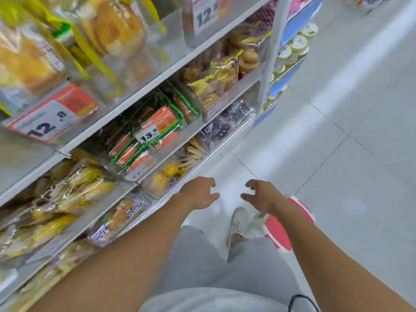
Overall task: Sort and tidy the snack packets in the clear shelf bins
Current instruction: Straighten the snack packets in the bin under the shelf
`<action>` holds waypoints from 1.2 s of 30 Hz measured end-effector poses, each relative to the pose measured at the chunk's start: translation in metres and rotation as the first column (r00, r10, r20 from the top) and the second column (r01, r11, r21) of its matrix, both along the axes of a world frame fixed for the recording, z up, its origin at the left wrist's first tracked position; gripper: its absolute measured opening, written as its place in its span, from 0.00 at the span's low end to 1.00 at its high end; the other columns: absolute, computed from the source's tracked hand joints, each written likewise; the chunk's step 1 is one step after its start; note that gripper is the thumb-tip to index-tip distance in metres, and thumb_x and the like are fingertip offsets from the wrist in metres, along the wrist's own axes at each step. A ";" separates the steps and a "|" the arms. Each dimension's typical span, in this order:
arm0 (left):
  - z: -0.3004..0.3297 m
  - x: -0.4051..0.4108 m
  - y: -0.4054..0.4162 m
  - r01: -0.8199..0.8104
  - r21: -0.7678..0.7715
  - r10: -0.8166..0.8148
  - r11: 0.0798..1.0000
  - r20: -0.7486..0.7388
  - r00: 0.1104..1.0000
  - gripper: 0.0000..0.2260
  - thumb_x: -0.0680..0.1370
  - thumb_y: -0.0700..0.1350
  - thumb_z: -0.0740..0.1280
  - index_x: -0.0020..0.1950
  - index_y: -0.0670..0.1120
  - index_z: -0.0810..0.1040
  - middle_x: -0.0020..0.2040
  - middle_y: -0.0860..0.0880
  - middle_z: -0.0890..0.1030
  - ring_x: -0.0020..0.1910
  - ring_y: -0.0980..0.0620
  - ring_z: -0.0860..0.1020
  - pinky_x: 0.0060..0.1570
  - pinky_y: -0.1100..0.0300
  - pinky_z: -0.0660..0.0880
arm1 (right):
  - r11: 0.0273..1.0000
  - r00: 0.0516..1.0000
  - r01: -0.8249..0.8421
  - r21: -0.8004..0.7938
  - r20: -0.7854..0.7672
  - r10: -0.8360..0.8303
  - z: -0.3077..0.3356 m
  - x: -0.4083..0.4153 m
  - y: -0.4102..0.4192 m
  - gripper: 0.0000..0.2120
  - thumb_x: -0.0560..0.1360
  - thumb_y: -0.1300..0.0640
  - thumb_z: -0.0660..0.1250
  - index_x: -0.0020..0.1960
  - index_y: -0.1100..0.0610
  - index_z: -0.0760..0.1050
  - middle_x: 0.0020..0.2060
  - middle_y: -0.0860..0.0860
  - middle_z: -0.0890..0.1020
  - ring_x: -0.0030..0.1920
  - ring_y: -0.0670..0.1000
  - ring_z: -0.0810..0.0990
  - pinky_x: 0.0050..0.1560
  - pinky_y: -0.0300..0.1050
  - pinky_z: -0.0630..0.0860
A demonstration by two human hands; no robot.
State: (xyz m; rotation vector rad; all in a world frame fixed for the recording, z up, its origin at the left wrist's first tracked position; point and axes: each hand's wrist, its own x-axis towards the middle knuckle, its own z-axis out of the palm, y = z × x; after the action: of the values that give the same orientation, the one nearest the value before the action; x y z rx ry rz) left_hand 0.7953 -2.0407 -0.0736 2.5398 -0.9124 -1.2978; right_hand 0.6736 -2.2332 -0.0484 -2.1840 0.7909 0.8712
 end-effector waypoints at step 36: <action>-0.228 0.077 -0.176 -0.699 -0.340 0.775 0.629 0.351 0.526 0.15 0.80 0.50 0.65 0.65 0.49 0.78 0.60 0.49 0.81 0.58 0.47 0.79 0.54 0.53 0.78 | 0.304 0.125 -0.802 -0.514 0.354 0.927 -0.262 0.262 -0.149 0.17 0.77 0.52 0.70 0.63 0.57 0.77 0.49 0.53 0.81 0.49 0.58 0.81 0.41 0.49 0.79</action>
State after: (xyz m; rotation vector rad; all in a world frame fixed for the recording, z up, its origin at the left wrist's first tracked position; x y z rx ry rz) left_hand 0.8724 -2.2169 -0.3014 2.6335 0.1161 -0.3234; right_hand 0.9359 -2.3818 -0.3104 -2.8174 -0.9970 0.4322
